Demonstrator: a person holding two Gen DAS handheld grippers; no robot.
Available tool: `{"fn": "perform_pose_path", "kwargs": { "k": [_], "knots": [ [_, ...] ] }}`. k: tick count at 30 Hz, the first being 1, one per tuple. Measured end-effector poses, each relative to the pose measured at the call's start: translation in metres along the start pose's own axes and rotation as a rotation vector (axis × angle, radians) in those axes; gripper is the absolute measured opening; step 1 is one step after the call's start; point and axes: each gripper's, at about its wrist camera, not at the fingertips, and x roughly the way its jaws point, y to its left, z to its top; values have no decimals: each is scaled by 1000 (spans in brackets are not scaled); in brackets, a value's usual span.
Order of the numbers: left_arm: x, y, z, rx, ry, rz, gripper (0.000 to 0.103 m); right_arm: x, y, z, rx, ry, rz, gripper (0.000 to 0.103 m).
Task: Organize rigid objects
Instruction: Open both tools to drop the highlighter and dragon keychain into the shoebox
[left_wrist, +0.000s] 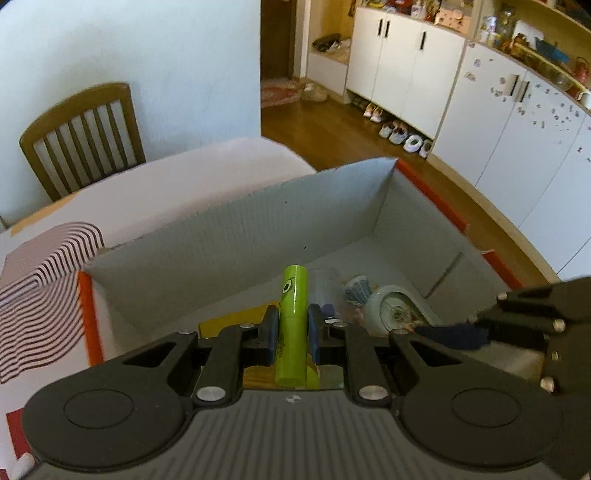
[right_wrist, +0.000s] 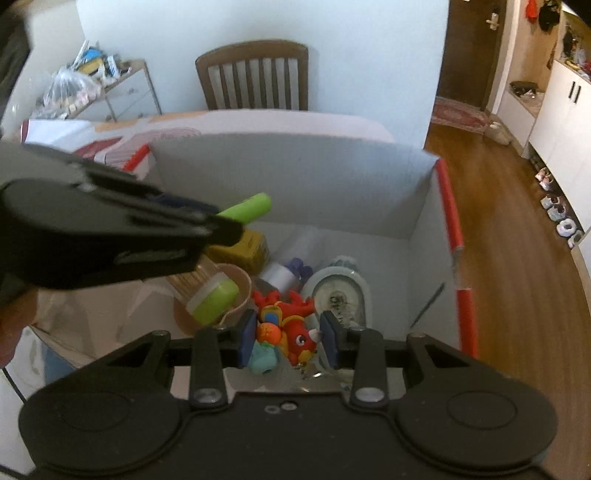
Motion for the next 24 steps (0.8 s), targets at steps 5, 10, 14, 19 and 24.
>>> {"fn": "perform_pose_path", "kwargs": {
  "k": [5, 10, 14, 19, 24],
  "knots": [
    [22, -2, 4, -20, 47, 27, 16, 10, 1, -2, -24, 30, 0, 36],
    [33, -16, 5, 5, 83, 35, 16, 11, 1, -1, -43, 26, 5, 36],
    [40, -16, 6, -8, 110, 38, 16, 10, -1, -3, -39, 35, 6, 37],
    [41, -14, 6, -32, 129, 38, 17, 8, -5, -2, -9, 36, 18, 38],
    [35, -14, 4, -37, 127, 42, 17, 2, -7, -4, 19, 32, 28, 41]
  ]
}}
